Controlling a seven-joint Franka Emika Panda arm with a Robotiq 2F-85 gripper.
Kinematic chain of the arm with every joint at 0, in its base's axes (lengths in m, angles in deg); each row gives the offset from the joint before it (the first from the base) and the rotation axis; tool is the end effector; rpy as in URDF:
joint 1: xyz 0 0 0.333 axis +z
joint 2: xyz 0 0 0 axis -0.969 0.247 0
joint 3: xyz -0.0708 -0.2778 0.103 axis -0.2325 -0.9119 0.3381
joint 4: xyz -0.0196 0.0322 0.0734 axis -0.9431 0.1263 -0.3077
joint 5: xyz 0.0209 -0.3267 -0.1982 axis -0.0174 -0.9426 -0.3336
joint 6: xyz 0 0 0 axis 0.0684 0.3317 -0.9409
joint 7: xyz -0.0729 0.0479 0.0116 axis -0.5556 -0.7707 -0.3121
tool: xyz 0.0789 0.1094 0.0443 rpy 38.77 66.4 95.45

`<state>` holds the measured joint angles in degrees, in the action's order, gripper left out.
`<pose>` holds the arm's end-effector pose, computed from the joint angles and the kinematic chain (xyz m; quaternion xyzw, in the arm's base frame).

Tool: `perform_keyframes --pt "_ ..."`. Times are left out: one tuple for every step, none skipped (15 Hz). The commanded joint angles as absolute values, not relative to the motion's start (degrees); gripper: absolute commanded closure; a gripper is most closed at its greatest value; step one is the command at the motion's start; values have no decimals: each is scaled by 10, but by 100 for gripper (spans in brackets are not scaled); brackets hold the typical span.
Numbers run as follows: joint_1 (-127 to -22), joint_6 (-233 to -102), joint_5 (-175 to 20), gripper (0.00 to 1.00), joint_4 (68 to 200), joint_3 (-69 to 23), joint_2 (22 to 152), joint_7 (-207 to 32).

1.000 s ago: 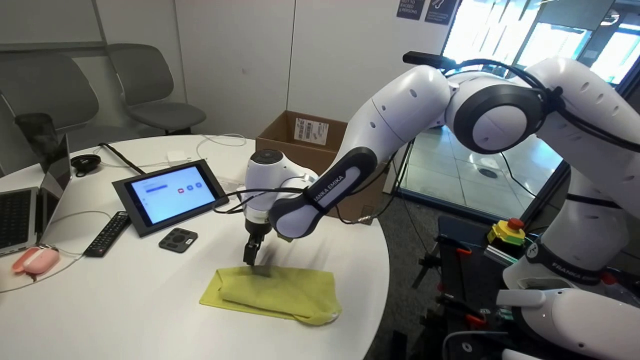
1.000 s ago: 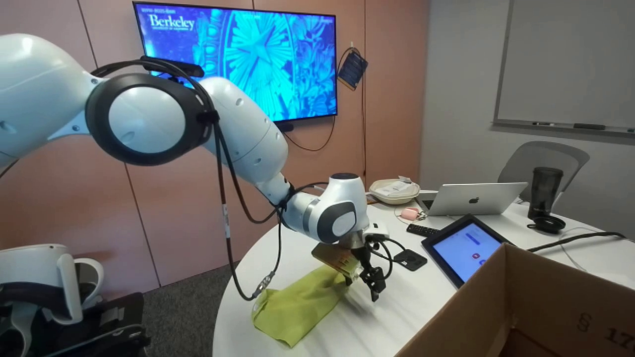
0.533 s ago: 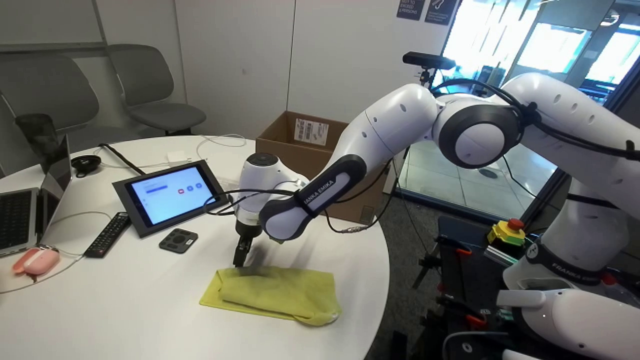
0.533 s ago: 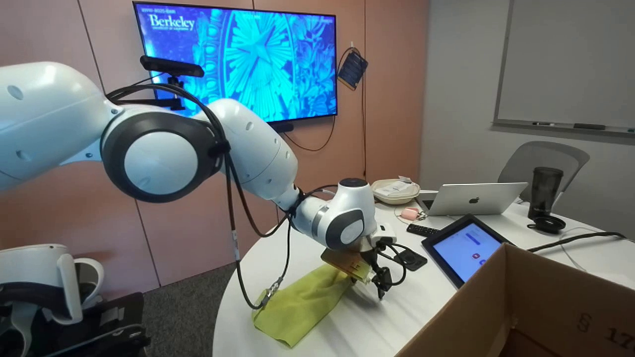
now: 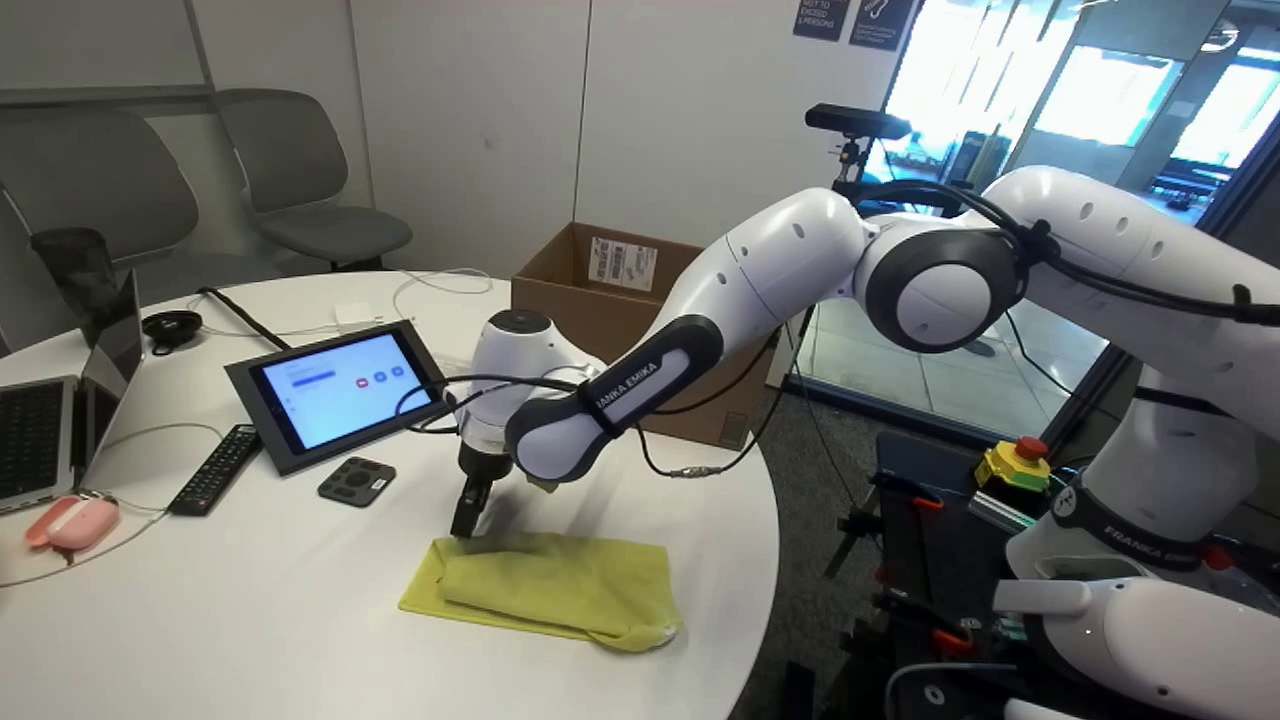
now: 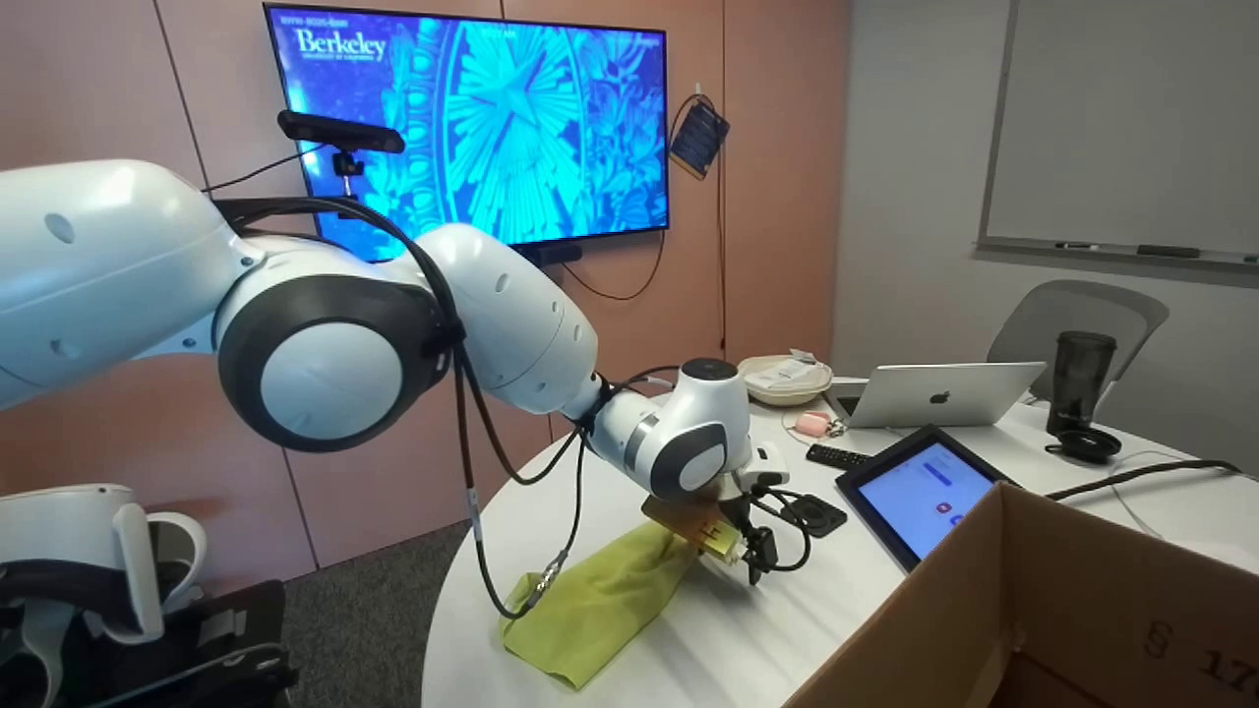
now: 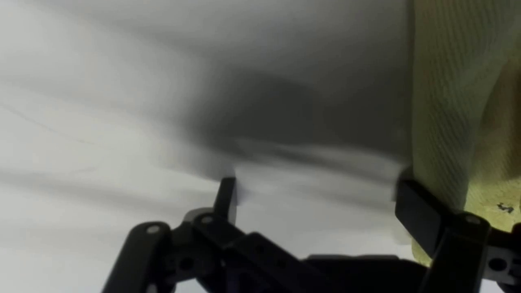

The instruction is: Put the marker on the towel, fold the towel, and then put the folded towel in the box

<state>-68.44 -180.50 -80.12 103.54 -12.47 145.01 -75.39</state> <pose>0.7293 0.1535 -0.0033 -0.9798 -0.1737 -0.0955 0.0269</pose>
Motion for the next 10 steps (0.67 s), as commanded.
perform_keyframes --pt "-693 -1784 -778 0 983 -105 1480 -735" --pt "-693 -1779 -776 0 980 -104 1481 -736" --pt "-696 -1763 -773 0 978 -100 1480 -734" --pt "-695 -1743 -771 0 976 -103 1479 -740" --pt "-694 -1722 -766 0 972 -102 1479 -742" --pt "-674 -1651 -762 0 951 -108 1441 -772" --pt "-664 -1624 -761 0 940 -118 1440 -794" --pt "-656 -1583 -761 0 921 -125 1437 -810" --pt "-641 -1537 -765 0 901 -136 1436 -838" --pt "-638 -1498 -761 0 885 -135 1432 -854"
